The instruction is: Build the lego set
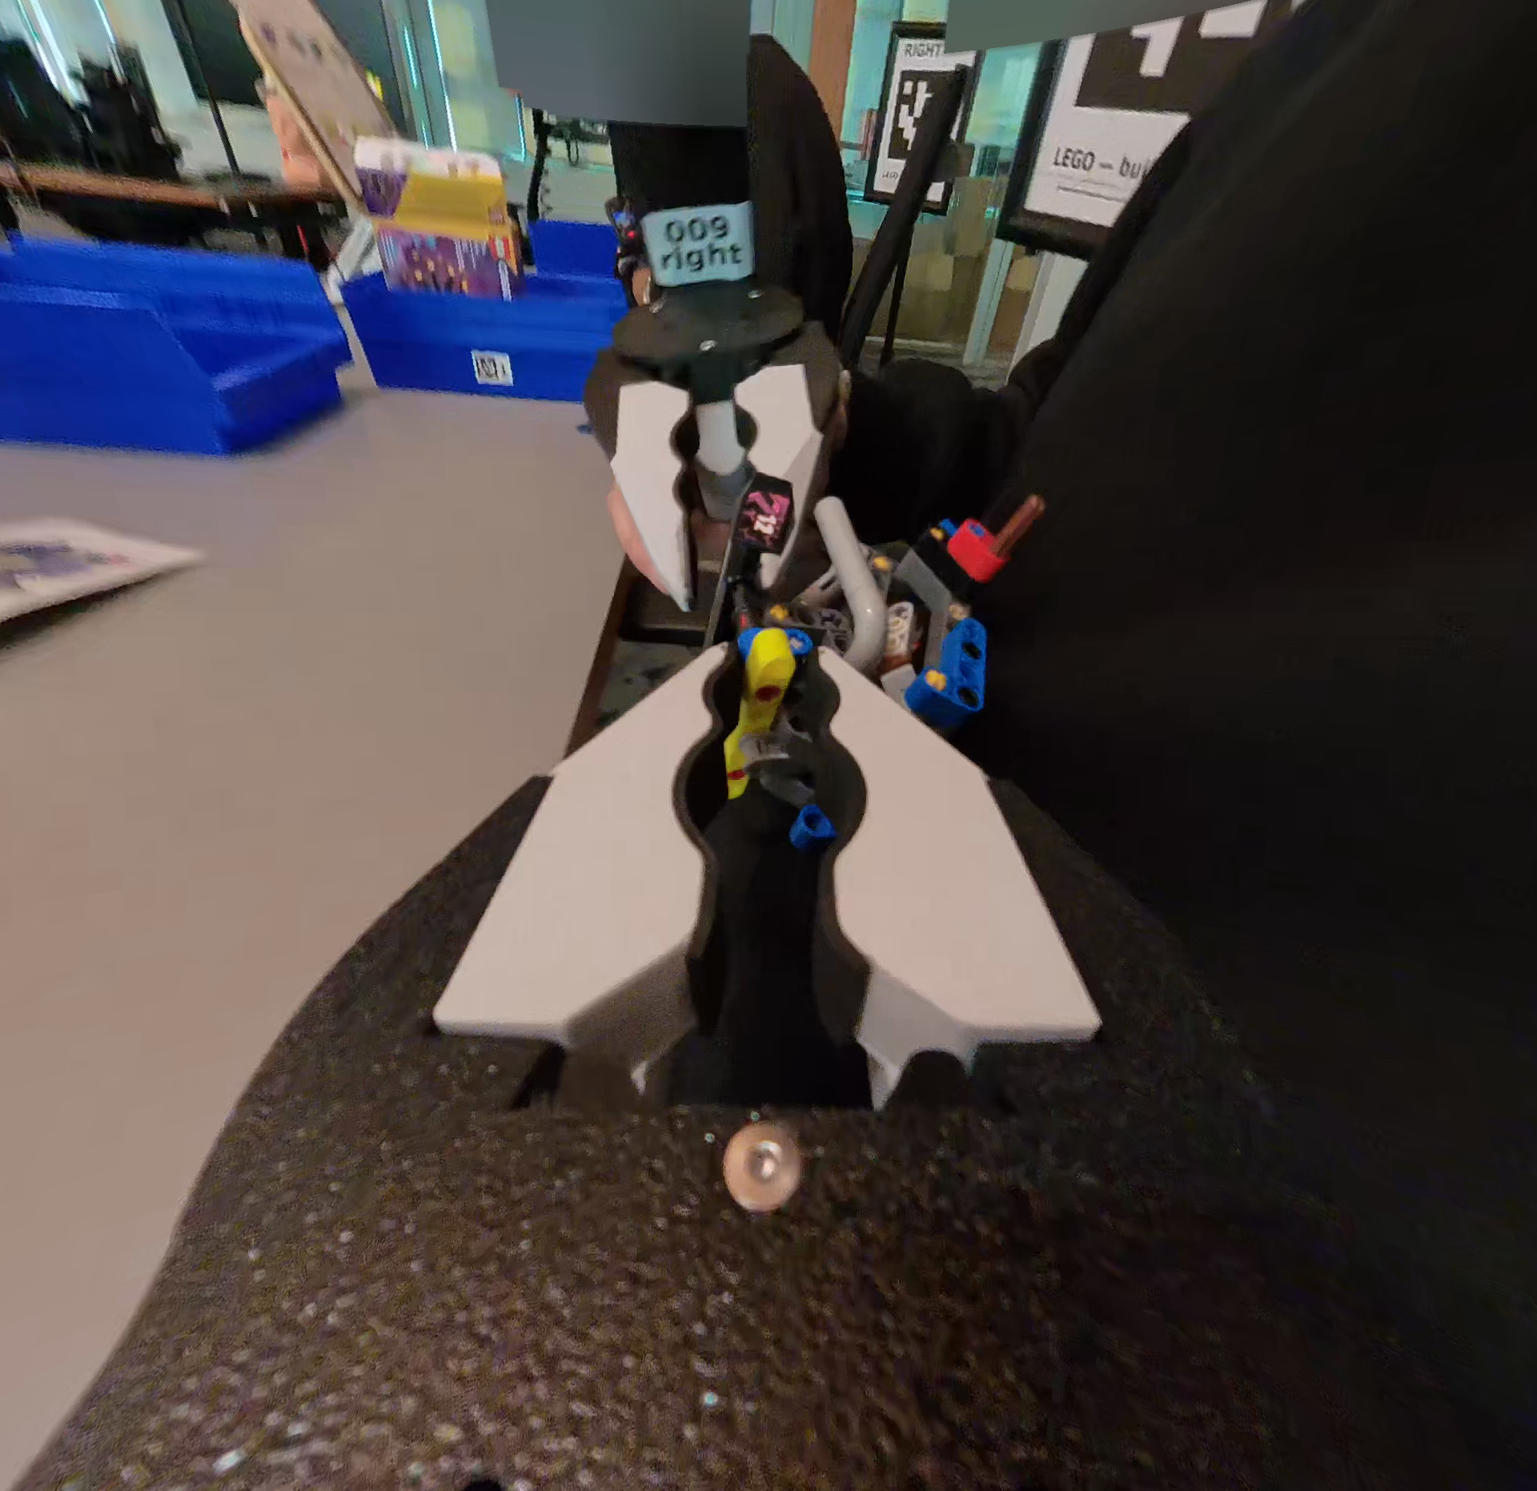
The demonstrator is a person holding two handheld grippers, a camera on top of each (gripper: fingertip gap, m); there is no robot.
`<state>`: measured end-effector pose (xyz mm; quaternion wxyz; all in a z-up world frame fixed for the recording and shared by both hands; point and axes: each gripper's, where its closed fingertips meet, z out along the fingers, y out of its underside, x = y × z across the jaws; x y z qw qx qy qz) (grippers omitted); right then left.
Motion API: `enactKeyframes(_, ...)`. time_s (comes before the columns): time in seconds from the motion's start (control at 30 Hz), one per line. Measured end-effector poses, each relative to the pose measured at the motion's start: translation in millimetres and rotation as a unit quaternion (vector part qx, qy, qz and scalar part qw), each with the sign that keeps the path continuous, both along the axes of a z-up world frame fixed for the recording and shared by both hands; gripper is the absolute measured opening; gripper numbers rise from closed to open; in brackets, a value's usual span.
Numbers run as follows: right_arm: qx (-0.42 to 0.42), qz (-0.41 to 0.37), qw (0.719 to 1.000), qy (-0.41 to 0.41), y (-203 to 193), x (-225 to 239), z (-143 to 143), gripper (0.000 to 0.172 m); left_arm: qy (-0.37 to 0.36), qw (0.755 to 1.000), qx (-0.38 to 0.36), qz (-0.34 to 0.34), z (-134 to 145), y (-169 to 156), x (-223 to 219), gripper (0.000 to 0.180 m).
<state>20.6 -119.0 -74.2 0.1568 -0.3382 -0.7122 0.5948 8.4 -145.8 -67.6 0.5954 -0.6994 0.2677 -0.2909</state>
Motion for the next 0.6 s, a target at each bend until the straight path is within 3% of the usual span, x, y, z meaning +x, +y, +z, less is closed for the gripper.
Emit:
enactKeyframes(0.17,-0.059,0.015,0.998,0.005,-1.1,9.0,12.9,0.0,0.134,0.986,0.098,-0.013,2.3,-6.6,8.6,0.012)
enactKeyframes(0.23,-0.035,0.018,0.999,0.012,-7.6,5.0,6.6,0.0,0.161,0.98,0.111,-0.027,0.6,-6.4,13.6,0.013)
enactKeyframes(0.37,-0.059,0.052,0.996,0.035,-12.7,5.7,13.7,0.0,0.16,0.98,0.114,-0.032,1.1,-4.3,18.3,0.013)
enactKeyframes(0.47,0.015,0.051,0.998,0.042,3.4,13.0,0.2,0.0,0.163,0.98,0.109,-0.009,1.8,-3.0,9.3,0.012)
enactKeyframes(0.6,0.044,0.062,0.995,0.057,-9.1,15.4,-4.2,0.0,0.155,0.982,0.109,-0.015,0.9,-3.2,13.1,0.012)
